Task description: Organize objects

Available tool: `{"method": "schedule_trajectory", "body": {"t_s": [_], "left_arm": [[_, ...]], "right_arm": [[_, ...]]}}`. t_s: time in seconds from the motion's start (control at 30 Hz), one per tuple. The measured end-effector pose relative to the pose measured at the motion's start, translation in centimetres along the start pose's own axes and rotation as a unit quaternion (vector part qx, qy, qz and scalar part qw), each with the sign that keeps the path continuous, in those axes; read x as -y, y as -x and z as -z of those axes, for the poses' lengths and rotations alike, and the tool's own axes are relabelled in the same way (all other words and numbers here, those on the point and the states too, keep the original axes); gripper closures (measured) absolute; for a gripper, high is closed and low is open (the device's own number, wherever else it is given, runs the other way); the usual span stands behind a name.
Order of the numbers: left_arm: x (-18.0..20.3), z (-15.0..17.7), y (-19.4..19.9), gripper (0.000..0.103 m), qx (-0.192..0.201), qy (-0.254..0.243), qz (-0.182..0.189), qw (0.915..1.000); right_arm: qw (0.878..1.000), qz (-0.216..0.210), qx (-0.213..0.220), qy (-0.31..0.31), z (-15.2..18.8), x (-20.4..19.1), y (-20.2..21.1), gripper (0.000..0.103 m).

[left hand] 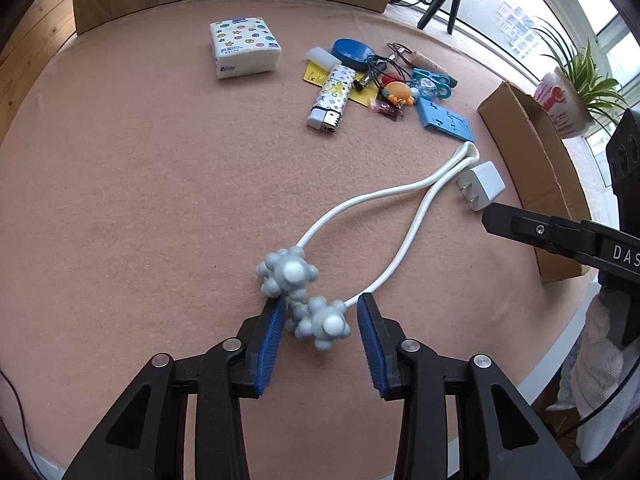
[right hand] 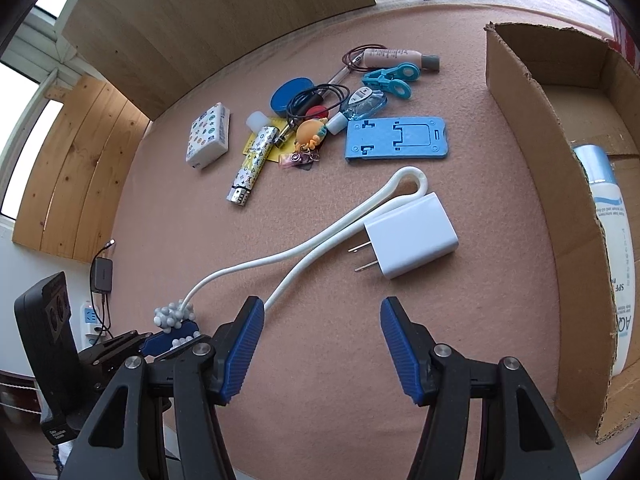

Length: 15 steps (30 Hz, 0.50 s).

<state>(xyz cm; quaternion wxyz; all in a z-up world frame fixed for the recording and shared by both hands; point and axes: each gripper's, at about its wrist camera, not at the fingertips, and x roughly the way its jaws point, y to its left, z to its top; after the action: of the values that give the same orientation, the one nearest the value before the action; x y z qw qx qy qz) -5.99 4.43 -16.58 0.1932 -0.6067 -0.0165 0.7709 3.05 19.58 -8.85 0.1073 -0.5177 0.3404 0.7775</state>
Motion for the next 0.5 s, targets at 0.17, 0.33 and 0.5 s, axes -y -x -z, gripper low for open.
{"method": "schedule_trajectory", "body": {"t_s": [0.17, 0.33, 0.5], "left_arm": [[-1.2, -0.4, 1.5, 0.050, 0.019, 0.017, 0.002, 0.9997], [-1.8, -1.9, 2.3, 0.050, 0.035, 0.023, 0.002, 0.9991], [-1.3, -3.6, 0.8, 0.051, 0.028, 0.004, 0.003, 0.9996]], "right_arm": [[1.000, -0.009, -0.008, -0.012, 0.0, 0.3, -0.6, 0.046], [0.999, -0.016, -0.015, -0.024, 0.0, 0.3, -1.3, 0.046], [0.999, -0.019, -0.024, -0.034, -0.1, 0.0, -2.2, 0.046]]}}
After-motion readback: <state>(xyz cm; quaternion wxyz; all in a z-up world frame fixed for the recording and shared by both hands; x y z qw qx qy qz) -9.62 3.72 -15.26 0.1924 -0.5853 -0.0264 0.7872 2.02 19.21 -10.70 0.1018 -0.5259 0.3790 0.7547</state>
